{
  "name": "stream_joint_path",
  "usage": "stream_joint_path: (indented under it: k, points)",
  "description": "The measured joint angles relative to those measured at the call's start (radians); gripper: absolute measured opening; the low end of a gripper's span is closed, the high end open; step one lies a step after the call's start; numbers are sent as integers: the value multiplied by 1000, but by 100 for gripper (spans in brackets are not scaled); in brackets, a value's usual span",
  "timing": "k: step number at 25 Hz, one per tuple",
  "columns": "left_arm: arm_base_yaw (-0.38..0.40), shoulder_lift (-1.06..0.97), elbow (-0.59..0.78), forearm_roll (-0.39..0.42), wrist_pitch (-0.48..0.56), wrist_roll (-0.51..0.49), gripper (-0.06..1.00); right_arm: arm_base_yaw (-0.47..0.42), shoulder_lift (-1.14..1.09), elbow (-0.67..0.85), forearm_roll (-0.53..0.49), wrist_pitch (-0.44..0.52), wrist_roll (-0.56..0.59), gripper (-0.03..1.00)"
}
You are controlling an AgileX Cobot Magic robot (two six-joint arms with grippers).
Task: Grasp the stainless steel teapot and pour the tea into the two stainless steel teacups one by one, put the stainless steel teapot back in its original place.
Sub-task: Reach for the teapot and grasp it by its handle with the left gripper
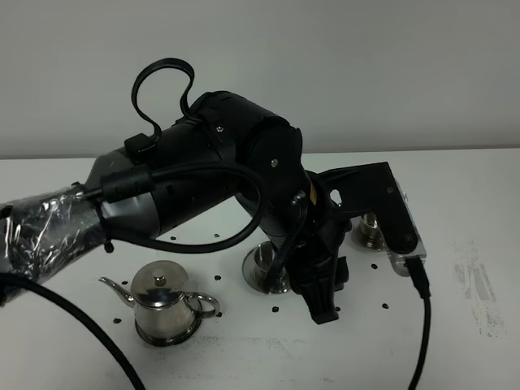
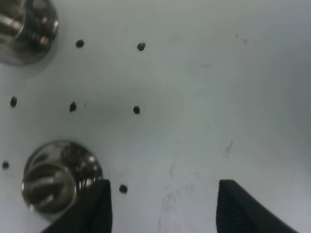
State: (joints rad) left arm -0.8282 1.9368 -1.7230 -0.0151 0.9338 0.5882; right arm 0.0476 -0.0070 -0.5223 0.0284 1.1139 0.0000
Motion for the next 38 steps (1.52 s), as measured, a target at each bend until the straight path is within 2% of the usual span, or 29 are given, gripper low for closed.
stream_joint_path:
  k: [5,7,9,13,15,19,21,25,28,35,38]
  points:
    - [-7,-5,1,200,46,-251,50,0,0,0,0,0,0,23]
    - [-25,-17,29,250,37,-321,50,0,0,0,0,0,0,23]
    - [-47,-54,99,268,-12,-375,50,0,0,0,0,0,0,23]
    - [-86,-152,295,269,-193,-452,50,0,0,0,0,0,0,23]
    - [-90,-184,373,269,-253,-547,50,0,0,0,0,0,0,23]
    - [-92,-199,466,306,-291,-762,50,0,0,0,0,0,0,23]
    - [-92,-199,497,379,-311,-846,50,0,0,0,0,0,0,23]
    - [-92,-185,505,594,-321,-1004,50,0,0,0,0,0,0,23]
    - [-92,-158,505,661,-314,-1038,50,0,0,0,0,0,0,23]
    - [-52,-93,505,688,-227,-1046,50,0,0,0,0,0,0,23]
    - [-33,-76,510,744,-230,-1047,50,0,0,0,0,0,0,23]
